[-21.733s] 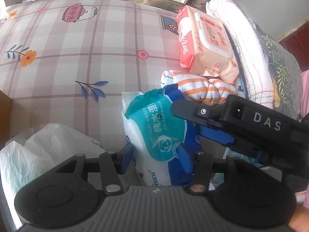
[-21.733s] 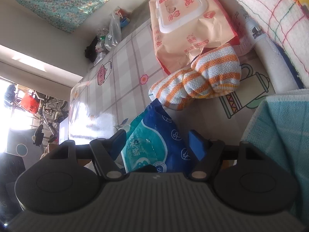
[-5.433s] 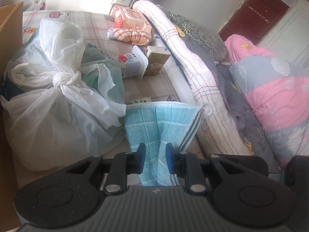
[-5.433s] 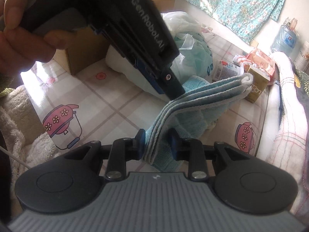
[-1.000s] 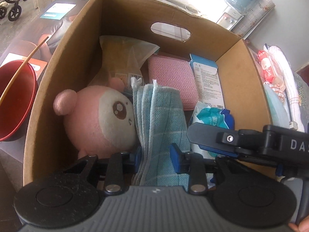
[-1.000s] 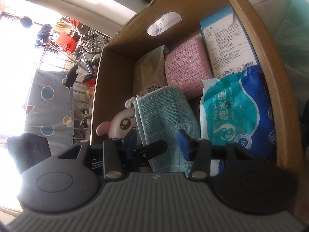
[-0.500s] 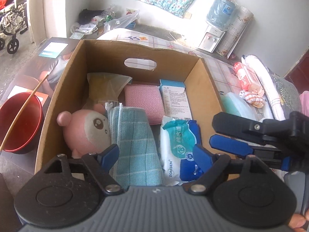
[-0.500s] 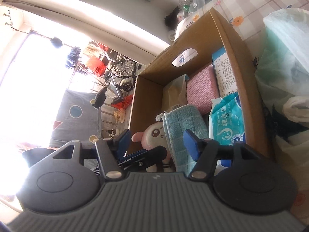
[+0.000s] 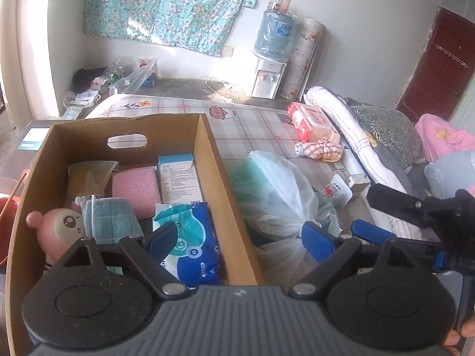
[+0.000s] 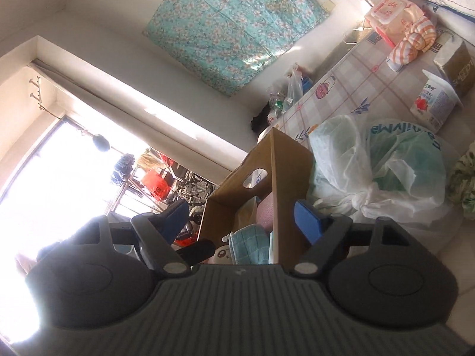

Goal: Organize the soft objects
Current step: 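Move both grippers back to the bed toward the white yogurt cup, then grasp the white yogurt cup with the left gripper while the right gripper grasps it too, then carry the yogurt cup with both grippers over the cardboard box, then lower the yogurt cup into the box and open both grippers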

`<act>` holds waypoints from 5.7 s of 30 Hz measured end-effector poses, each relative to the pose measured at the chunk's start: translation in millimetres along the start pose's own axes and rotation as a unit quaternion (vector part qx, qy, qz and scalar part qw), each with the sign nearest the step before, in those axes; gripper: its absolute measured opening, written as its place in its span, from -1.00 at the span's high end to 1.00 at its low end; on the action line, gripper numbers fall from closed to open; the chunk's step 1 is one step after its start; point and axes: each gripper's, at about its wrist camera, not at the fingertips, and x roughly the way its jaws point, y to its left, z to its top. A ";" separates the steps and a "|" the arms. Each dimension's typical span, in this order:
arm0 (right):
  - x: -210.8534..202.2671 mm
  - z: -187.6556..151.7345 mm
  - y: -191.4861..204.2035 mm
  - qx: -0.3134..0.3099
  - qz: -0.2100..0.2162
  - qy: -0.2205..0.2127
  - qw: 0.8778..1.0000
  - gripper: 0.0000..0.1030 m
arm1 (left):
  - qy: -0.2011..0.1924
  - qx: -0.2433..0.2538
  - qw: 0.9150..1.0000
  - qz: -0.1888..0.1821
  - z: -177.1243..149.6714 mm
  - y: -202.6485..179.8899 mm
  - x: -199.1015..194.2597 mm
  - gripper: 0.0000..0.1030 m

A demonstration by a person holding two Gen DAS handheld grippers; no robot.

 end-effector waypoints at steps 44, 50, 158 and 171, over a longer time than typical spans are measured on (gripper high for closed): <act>51.0 108.0 -196.6 -0.039 -0.188 -0.055 0.980 0.35 | 0.255 0.011 0.964 -0.074 121.7 -165.5 325.6 0.09; 53.6 107.6 -200.1 -0.042 -0.187 -0.052 0.980 0.35 | 0.271 0.012 0.960 -0.064 117.7 -169.7 342.2 0.44; 128.6 -95.0 86.8 -0.230 -0.131 0.293 0.919 0.33 | 0.163 -0.344 0.916 -0.129 -91.8 147.1 31.3 0.68; 127.9 -84.0 95.1 -0.269 -0.135 0.259 0.918 0.22 | 0.174 -0.352 0.913 -0.113 -92.6 158.0 49.0 0.46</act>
